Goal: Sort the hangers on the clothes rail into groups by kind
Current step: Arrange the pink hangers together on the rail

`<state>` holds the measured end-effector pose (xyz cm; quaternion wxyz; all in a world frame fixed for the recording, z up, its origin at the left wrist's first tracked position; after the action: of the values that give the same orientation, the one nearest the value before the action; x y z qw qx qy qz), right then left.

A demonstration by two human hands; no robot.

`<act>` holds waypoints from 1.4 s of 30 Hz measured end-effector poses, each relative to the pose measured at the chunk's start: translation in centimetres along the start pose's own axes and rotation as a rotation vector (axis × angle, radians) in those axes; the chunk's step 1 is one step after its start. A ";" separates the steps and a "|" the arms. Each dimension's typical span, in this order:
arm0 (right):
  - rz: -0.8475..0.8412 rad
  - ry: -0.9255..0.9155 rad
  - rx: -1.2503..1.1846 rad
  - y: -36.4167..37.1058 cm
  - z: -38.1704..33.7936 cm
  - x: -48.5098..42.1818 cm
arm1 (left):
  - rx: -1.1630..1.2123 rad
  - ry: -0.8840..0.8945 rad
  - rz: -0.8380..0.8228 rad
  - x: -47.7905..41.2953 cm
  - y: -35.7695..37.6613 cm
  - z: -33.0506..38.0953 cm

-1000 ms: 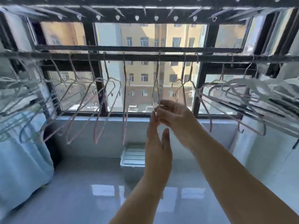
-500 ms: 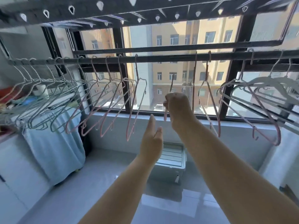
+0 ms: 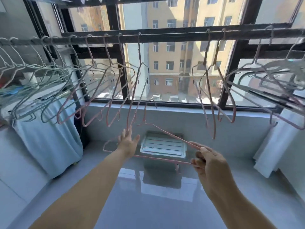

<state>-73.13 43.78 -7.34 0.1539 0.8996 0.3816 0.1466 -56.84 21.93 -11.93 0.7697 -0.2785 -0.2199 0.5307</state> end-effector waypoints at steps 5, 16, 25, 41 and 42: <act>0.044 0.048 -0.062 -3.4 2.4 -0.8 | -0.243 0.050 0.005 -0.3 -1.2 -3.2; 0.437 -0.001 0.482 -11.1 6.4 -6.4 | 0.150 0.197 -0.174 0.4 -0.6 -0.7; -0.230 -0.117 0.788 2.3 8.8 1.0 | 0.524 0.071 -0.150 2.9 2.5 4.1; -0.197 -0.519 0.776 6.8 0.1 3.0 | 1.153 0.055 -0.092 4.5 -1.0 17.3; -0.188 -0.544 0.779 7.3 -0.6 2.9 | 1.163 0.066 -0.096 4.3 -1.6 17.9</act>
<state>-66.76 41.18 -3.58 -0.0877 0.8576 0.4335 -0.2625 -65.63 29.04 2.74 0.8257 0.1835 0.1193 0.5199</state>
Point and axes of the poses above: each hand's wrist, its own x-axis away from the middle knuckle, its own y-axis out of the palm, z = x × y, the point moved 7 cm from there along -x, towards the middle knuckle, and after that the axes turned 1 degree about z, right-handed, at the moved point
